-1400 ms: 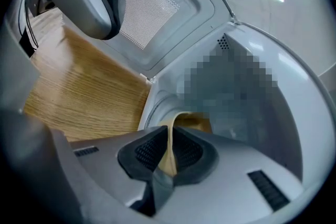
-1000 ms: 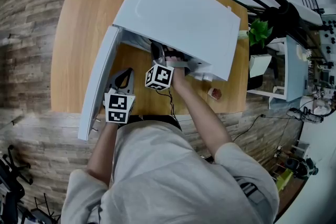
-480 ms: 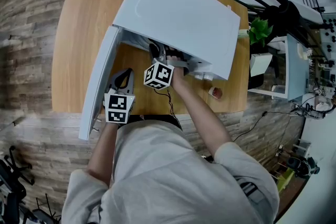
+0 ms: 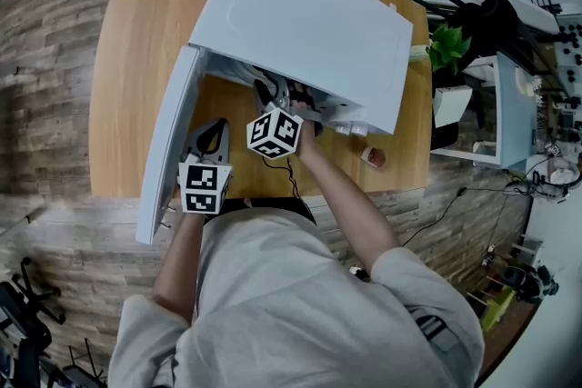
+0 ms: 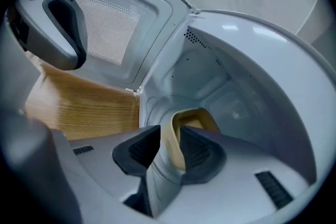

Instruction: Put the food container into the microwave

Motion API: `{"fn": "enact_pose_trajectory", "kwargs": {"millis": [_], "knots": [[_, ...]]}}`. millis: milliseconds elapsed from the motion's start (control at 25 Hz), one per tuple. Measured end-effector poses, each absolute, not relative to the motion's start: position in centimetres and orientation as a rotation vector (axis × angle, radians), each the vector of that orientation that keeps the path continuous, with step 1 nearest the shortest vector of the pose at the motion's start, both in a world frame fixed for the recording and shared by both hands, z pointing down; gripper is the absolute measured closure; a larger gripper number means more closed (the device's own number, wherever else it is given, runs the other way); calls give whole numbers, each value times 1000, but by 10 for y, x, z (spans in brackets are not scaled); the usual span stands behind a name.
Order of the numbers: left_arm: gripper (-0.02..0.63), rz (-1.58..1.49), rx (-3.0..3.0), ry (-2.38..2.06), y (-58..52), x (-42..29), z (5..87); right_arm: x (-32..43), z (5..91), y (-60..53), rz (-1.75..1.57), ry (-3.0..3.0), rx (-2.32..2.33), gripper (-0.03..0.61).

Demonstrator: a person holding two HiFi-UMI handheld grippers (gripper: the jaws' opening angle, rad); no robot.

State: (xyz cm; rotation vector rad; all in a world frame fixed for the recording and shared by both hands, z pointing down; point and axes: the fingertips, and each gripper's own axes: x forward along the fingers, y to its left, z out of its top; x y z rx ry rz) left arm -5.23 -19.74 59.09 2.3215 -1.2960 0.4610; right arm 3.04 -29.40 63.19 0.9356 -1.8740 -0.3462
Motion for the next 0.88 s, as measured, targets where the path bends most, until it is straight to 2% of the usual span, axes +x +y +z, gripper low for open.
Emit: {"fn": "enact_pose_trajectory", "kwargs": {"millis": [400,600,760,880], "knots": [[601,451,2301,-1304,-200,-53,592,36,619,-277,-144,-1997,1086,448],[601,450,2304,-1302,-202,-49,590,42,613,-266,59,-2075,1193,448],[601,447,2308,-1296,-202,-43,590,47,615,-257,157,-2109,1220,465],[601,450,2306,-1294,-201,-41,589,51,613,-253,140,-2119,1231,500]]}}
